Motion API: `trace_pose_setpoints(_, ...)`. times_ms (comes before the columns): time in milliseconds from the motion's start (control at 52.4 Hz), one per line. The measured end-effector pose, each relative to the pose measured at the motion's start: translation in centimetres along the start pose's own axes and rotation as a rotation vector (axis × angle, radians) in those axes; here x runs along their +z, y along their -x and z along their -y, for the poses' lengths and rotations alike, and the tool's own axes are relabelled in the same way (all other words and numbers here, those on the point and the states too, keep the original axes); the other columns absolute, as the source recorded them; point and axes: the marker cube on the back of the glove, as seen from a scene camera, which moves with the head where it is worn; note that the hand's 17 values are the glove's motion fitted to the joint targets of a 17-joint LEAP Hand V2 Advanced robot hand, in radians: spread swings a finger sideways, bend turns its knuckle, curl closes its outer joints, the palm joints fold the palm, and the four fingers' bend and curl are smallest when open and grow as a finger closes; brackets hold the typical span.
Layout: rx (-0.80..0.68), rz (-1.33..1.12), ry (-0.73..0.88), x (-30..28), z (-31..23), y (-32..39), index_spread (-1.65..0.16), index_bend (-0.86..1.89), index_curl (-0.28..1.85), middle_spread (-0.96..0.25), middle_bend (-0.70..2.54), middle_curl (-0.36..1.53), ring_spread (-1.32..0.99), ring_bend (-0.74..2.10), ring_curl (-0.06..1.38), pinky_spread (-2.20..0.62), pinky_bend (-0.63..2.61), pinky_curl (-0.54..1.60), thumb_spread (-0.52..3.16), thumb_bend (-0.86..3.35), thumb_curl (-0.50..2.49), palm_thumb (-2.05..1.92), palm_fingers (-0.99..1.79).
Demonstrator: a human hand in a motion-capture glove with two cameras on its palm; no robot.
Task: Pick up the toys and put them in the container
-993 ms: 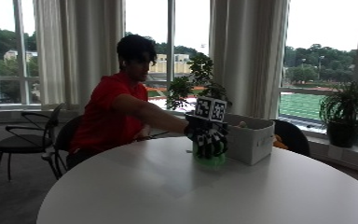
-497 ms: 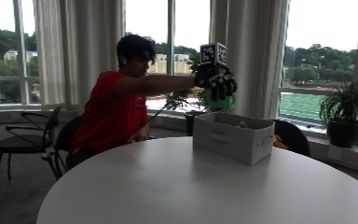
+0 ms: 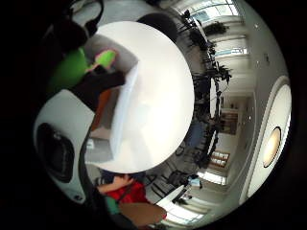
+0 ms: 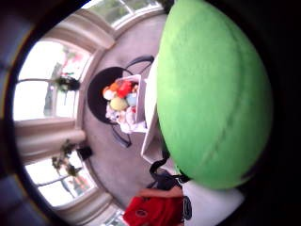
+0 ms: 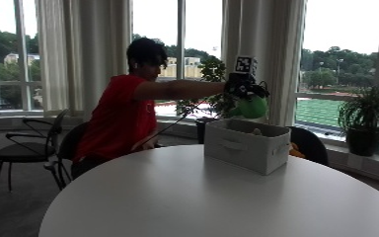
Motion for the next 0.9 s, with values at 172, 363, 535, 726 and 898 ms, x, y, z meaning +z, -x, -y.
trace_pose_setpoints(172, 0.531, -0.338, 0.039, 2.8, -0.2, -6.4, -0.39, 0.09, 0.34, -0.23, 0.17, 0.53, -0.17, 0.50, 0.34, -0.08, 1.39, 0.43, 0.99, -0.07, 0.62, 0.22, -0.10)
trace_pose_setpoints(363, 0.524, -0.282, -0.017, 5.5, -5.5, -10.8, -0.37, 0.15, 0.32, -0.13, 0.15, 0.45, -0.03, 0.40, 0.28, 0.04, 1.40, 0.41, 1.04, -0.06, 0.49, 0.05, -0.10)
trace_pose_setpoints(535, 0.618, -0.228, -0.002, 7.4, -12.0, -17.0, -0.37, 0.15, 0.31, -0.09, 0.16, 0.42, 0.03, 0.37, 0.27, 0.08, 1.36, 0.39, 1.04, -0.05, 0.42, -0.04, -0.10)
trace_pose_setpoints(726, 0.648, -0.201, 0.008, 8.7, -18.1, -19.8, -0.37, 0.16, 0.31, -0.08, 0.16, 0.38, 0.05, 0.34, 0.27, 0.10, 1.32, 0.36, 1.04, -0.05, 0.37, -0.04, -0.09)
trace_pose_setpoints(898, 0.671, -0.244, -0.029, 9.9, -23.0, -22.7, -0.37, 0.16, 0.31, -0.07, 0.16, 0.36, 0.05, 0.32, 0.27, 0.11, 1.29, 0.34, 1.05, -0.05, 0.33, -0.04, -0.08)
